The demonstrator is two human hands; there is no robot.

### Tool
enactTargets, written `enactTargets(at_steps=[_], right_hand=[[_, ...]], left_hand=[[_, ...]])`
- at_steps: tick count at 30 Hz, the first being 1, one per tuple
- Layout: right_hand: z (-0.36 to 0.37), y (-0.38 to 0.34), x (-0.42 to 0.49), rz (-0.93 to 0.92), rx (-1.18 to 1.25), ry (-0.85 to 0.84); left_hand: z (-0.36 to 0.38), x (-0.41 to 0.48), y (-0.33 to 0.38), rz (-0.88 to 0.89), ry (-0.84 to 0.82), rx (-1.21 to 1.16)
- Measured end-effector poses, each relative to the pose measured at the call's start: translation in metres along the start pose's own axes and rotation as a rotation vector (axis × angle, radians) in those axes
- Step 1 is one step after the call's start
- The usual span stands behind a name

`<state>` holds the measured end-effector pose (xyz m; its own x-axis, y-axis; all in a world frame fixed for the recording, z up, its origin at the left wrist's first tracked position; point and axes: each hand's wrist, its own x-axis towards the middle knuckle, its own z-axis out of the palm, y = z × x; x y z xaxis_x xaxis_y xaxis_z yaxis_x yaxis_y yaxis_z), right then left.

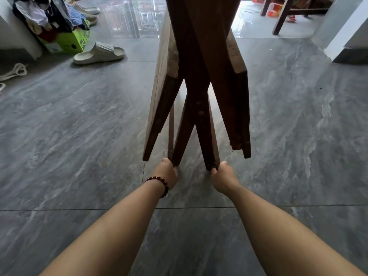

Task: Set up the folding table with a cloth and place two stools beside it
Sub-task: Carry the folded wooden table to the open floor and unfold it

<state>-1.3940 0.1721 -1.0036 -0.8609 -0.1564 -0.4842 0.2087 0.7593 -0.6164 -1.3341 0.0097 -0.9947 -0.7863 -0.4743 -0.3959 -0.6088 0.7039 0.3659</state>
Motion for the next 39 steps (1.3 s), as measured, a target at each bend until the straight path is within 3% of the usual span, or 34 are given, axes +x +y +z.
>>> enactTargets(at_steps=[10,20,28,39], right_hand=[[-0.034,0.037,-0.001,0.046,-0.053,0.067],[-0.031,0.037,-0.005,0.018,-0.044,0.041],[-0.019,0.033,-0.013,0.079,0.072,0.159],[-0.029,0.048,-0.012,0.074,0.022,0.134]], left_hand=[[0.024,-0.01,0.038,0.063,-0.045,-0.018],[0.02,-0.008,0.021,0.0,-0.103,-0.147],[0.017,-0.012,0.026,-0.039,-0.128,-0.134],[0.03,-0.029,0.04,-0.054,-0.092,-0.051]])
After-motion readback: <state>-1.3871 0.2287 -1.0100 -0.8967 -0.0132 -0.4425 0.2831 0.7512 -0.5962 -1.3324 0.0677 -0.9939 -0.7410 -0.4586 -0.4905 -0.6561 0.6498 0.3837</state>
